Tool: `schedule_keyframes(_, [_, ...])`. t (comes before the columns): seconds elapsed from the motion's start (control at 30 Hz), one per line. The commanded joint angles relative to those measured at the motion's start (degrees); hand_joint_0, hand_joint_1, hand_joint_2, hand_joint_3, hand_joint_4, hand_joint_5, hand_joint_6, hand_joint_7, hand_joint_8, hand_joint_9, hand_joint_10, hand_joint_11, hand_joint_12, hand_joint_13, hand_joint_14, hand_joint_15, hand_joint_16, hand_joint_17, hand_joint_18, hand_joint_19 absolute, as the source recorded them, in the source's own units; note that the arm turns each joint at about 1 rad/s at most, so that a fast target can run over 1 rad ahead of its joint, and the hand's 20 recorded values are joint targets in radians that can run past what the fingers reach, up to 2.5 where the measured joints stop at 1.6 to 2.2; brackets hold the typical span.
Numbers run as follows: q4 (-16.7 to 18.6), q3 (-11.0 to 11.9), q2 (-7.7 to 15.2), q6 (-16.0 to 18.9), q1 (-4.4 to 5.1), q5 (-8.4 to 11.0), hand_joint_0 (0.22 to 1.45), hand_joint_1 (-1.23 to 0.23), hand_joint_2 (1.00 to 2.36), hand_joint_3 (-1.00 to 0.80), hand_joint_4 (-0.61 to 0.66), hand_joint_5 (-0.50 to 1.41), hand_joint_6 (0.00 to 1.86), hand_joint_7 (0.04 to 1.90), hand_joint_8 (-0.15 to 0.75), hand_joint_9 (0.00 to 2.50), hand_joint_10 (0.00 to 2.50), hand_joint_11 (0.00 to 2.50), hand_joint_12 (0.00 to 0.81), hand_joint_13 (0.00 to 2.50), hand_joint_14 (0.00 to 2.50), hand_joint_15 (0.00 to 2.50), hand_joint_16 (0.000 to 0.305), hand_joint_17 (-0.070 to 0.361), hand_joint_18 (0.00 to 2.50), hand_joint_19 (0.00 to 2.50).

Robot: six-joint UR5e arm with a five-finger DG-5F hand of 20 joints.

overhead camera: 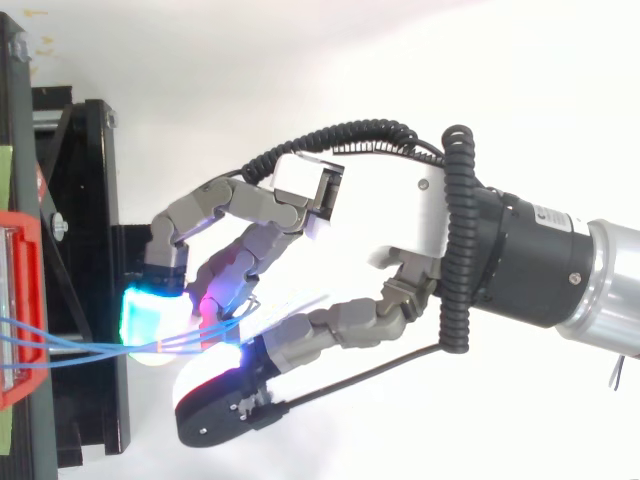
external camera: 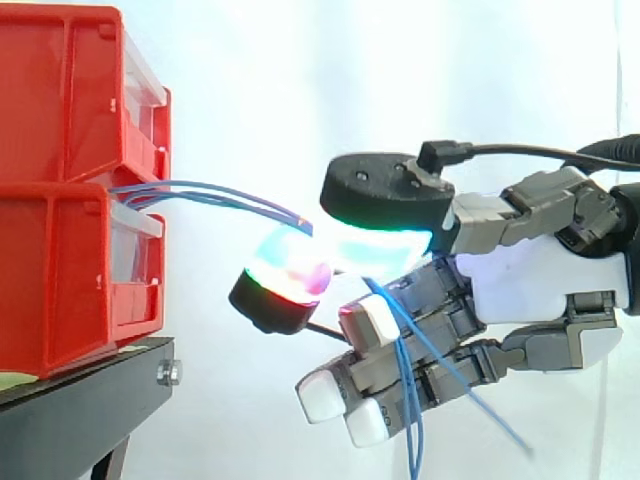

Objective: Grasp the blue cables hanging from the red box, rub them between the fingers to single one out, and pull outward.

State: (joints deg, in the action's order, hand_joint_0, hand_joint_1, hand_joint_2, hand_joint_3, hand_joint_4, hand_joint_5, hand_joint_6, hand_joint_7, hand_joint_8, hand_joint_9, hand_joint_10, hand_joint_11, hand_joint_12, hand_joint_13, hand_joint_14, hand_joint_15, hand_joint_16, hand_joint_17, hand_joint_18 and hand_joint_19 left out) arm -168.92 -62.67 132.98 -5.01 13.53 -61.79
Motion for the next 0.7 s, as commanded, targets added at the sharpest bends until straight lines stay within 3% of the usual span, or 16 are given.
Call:
schedule_keyframes(0.0, [0.1, 0.0, 0.0, 0.0, 0.0, 0.0, 0.54, -0.81, 1.0, -0.5, 0.1, -0.15, 0.87, 0.88, 0.289, 1.15, 0.02, 0.87, 0.395, 0.82, 0.02, 0.49, 0.054, 0.122, 0.73, 0.51])
schedule_keyframes(0.2, [0.1, 0.0, 0.0, 0.0, 0.0, 0.0, 0.52, -0.69, 1.0, -0.5, 0.11, -0.14, 0.85, 0.88, 0.295, 1.17, 0.02, 0.86, 0.406, 0.83, 0.02, 0.5, 0.056, 0.127, 0.74, 0.53])
schedule_keyframes(0.33, [0.0, 0.0, 0.0, 0.0, 0.0, 0.0, 0.57, -0.66, 1.0, -0.45, 0.09, -0.14, 0.84, 0.93, 0.29, 1.16, 0.02, 0.87, 0.394, 0.82, 0.02, 0.5, 0.053, 0.12, 0.72, 0.54])
schedule_keyframes(0.5, [0.0, 0.0, 0.0, 0.0, 0.0, 0.0, 0.61, -0.78, 1.02, -0.27, 0.06, -0.14, 0.86, 0.97, 0.289, 1.17, 0.02, 0.88, 0.387, 0.83, 0.02, 0.49, 0.053, 0.118, 0.73, 0.53])
schedule_keyframes(0.67, [0.1, 0.0, 0.0, 0.0, 0.0, -0.09, 0.65, -0.86, 1.02, -0.24, 0.0, -0.15, 0.89, 0.93, 0.281, 1.14, 0.03, 0.88, 0.385, 0.83, 0.02, 0.48, 0.052, 0.117, 0.74, 0.52])
